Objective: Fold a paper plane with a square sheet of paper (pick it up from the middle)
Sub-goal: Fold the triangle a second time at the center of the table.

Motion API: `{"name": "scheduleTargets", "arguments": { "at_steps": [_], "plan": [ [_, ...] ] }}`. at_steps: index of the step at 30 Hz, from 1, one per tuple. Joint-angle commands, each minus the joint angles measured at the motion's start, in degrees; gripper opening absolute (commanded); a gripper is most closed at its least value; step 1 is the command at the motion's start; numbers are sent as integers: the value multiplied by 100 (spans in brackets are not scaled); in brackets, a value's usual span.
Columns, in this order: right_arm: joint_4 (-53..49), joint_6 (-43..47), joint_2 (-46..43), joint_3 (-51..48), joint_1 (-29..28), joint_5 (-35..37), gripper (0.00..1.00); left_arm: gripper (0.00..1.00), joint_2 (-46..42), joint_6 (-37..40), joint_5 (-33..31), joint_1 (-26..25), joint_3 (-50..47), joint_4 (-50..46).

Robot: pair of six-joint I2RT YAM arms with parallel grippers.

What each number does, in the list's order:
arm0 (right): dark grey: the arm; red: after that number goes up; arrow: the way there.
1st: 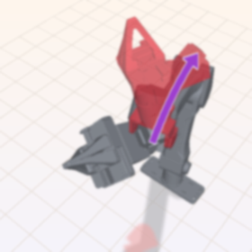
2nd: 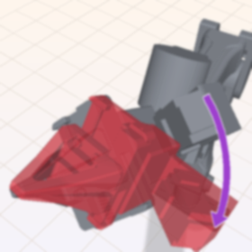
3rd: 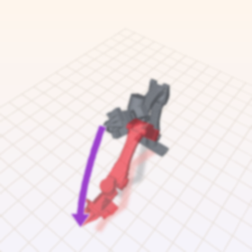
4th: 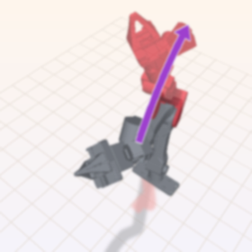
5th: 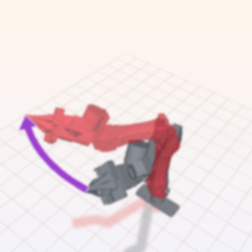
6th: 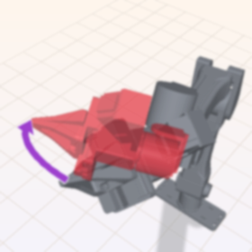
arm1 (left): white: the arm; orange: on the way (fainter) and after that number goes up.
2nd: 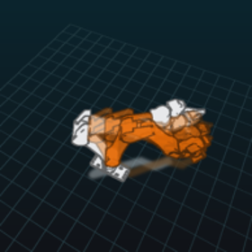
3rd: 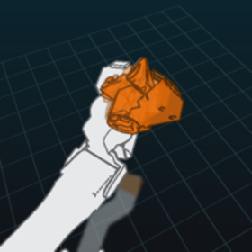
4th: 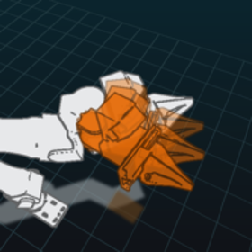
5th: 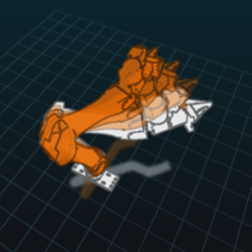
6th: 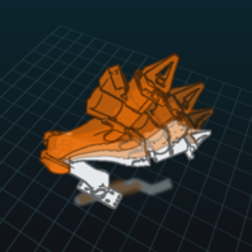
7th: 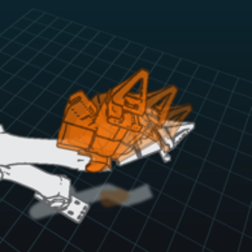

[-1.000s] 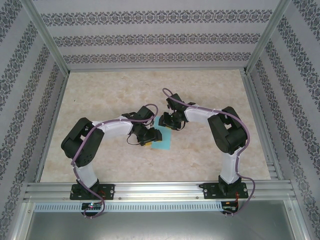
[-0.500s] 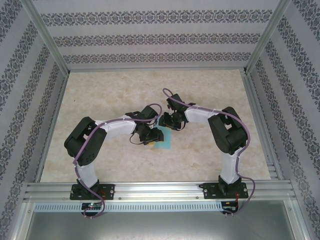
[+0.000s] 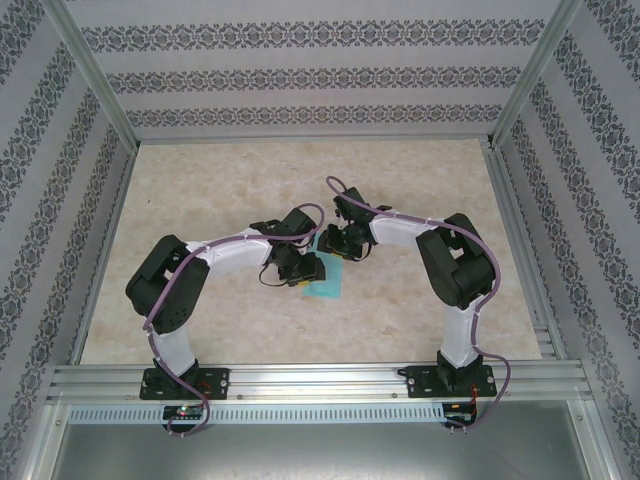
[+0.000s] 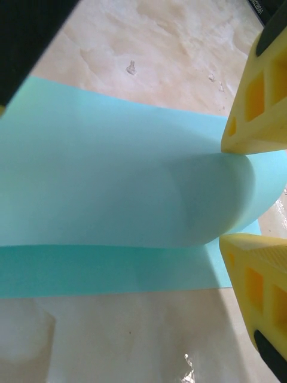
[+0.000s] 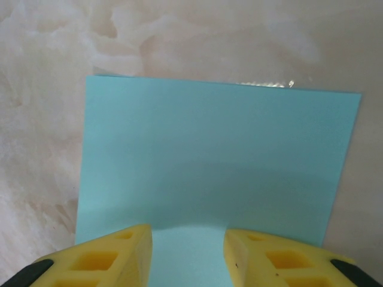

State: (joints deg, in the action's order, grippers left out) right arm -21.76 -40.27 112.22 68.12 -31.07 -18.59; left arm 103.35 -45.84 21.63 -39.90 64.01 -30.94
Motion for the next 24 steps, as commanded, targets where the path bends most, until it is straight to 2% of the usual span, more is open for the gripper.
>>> {"name": "scheduleTargets", "arguments": {
  "at_steps": [1,13,21,24],
  "plan": [
    [-162,-16,599,-286,34,536,40,39,-203,120,-90,-66,94,-120],
    [-171,1,621,-299,35,527,40,41,-195,276,263,208,-380,1302],
    [-172,-7,613,-295,40,523,40,44,-202,635,97,441,-449,1507],
    [-193,-7,614,-298,47,523,40,44,-193,591,372,464,-555,1696]
  ]
}}
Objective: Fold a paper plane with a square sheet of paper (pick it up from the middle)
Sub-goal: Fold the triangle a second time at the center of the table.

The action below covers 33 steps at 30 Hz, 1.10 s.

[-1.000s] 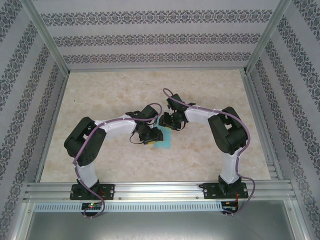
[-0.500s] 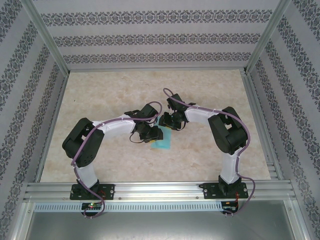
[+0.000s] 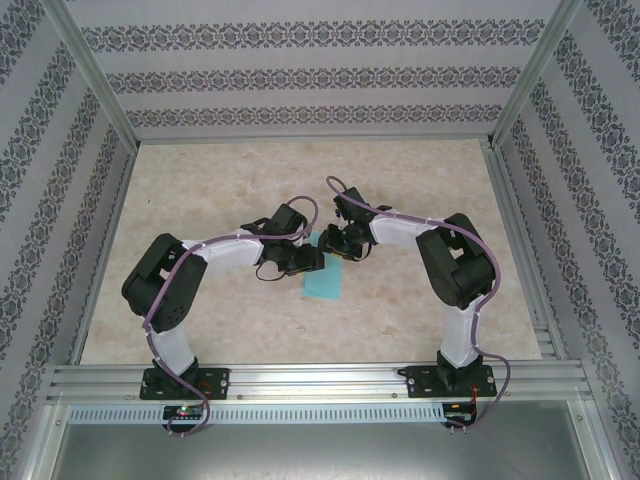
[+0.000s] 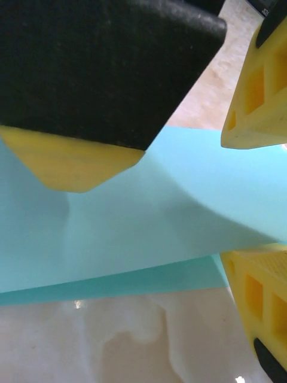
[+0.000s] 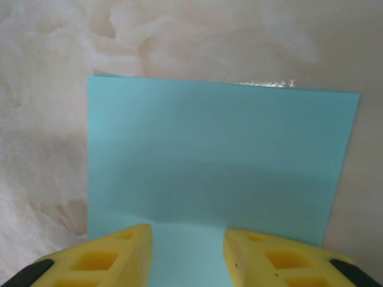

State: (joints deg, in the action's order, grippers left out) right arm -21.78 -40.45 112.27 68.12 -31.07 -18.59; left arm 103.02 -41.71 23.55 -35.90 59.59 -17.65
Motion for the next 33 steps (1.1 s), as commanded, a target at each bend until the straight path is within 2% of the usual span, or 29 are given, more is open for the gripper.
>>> {"name": "scheduleTargets", "arguments": {
  "at_steps": [1,10,19,25,33],
  "plan": [
    [-180,2,603,-298,40,528,40,44,-173,140,321,61,-191,451],
    [-204,-16,594,-295,62,523,40,43,-607,-109,1198,48,-770,769],
    [-161,-41,566,-295,75,326,39,38,-594,-352,1449,48,-680,1284],
    [375,-117,261,-437,273,-637,38,38,-293,-574,1287,48,-555,1650],
    [826,-333,-87,-512,554,-1521,40,50,-15,-707,1130,50,-477,1862]
  ]
}}
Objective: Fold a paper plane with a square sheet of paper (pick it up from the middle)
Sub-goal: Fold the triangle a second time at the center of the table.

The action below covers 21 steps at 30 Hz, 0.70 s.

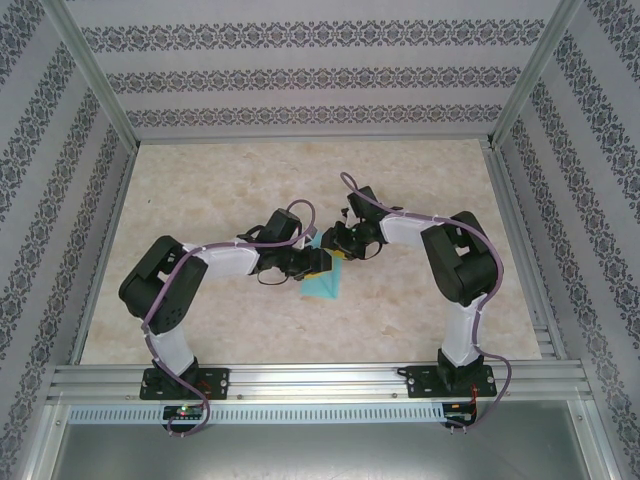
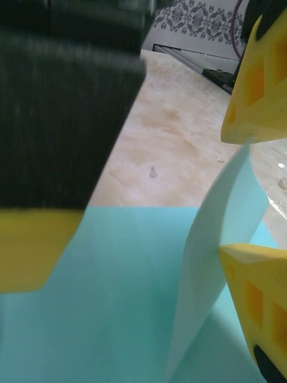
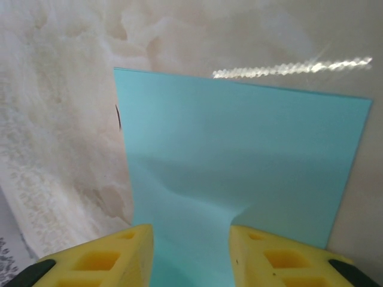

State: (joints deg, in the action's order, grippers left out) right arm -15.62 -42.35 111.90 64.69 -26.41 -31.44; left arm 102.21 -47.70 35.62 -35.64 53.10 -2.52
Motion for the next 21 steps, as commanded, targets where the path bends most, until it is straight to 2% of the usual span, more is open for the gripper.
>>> {"name": "scheduleTargets", "arguments": {
  "at_steps": [1,4,9,15,21],
  "plan": [
    [316,-175,-130,-220,140,-301,41,51,76,-108,-96,23,181,359],
    [496,-129,-387,-348,212,-414,44,54,97,-90,-135,29,181,354],
    [705,-1,-827,-807,372,-550,44,54,97,-34,-276,31,172,229],
    [574,374,-1348,-1252,374,-602,43,45,110,-19,-384,31,175,137],
    [420,606,-1362,-1332,230,-617,36,38,121,19,-402,31,179,44]
  ]
}}
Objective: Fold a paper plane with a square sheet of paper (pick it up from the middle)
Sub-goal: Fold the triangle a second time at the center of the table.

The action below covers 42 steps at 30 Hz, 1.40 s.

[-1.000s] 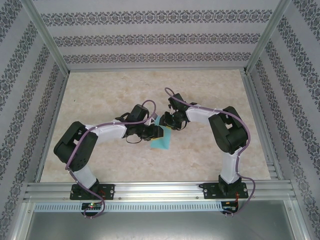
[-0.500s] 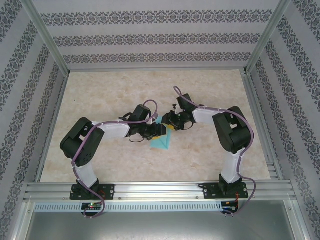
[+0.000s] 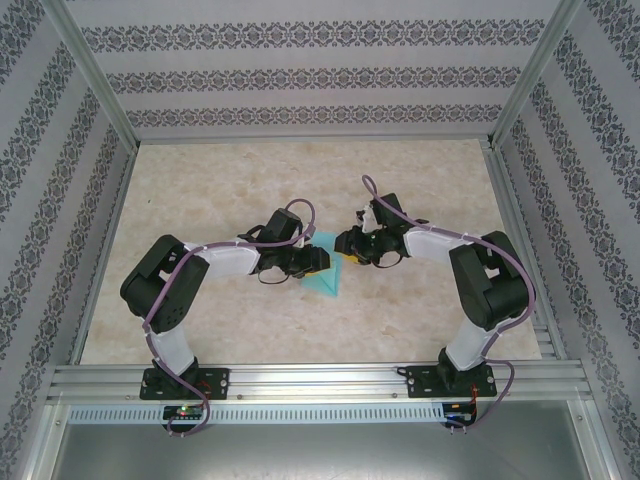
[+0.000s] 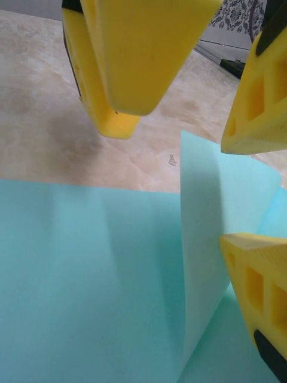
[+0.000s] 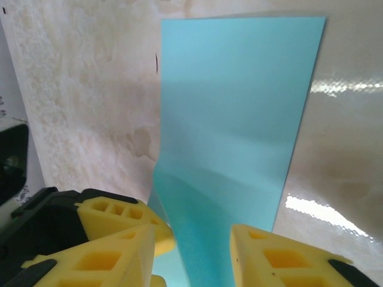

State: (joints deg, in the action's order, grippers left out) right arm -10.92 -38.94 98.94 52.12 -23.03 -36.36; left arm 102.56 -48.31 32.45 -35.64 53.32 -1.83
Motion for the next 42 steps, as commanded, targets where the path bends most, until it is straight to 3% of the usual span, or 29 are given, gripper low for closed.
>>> {"name": "scheduleTargets", "arguments": {
  "at_steps": [1,12,20,24,32,42],
  "plan": [
    [-63,293,-44,-56,-144,-119,35,37,80,85,-98,31,155,-35],
    [-101,395,135,-40,-312,-192,24,32,122,112,-168,31,156,-184],
    [-267,609,196,-47,-384,70,9,31,159,145,-78,30,213,-221],
    [-314,697,284,13,-404,185,7,30,149,174,-71,31,275,-305],
    [-298,707,160,-24,-410,141,26,27,264,164,-107,31,289,-379],
    [-197,681,109,-159,-421,-50,23,26,266,149,-114,30,323,-396]
  ]
}}
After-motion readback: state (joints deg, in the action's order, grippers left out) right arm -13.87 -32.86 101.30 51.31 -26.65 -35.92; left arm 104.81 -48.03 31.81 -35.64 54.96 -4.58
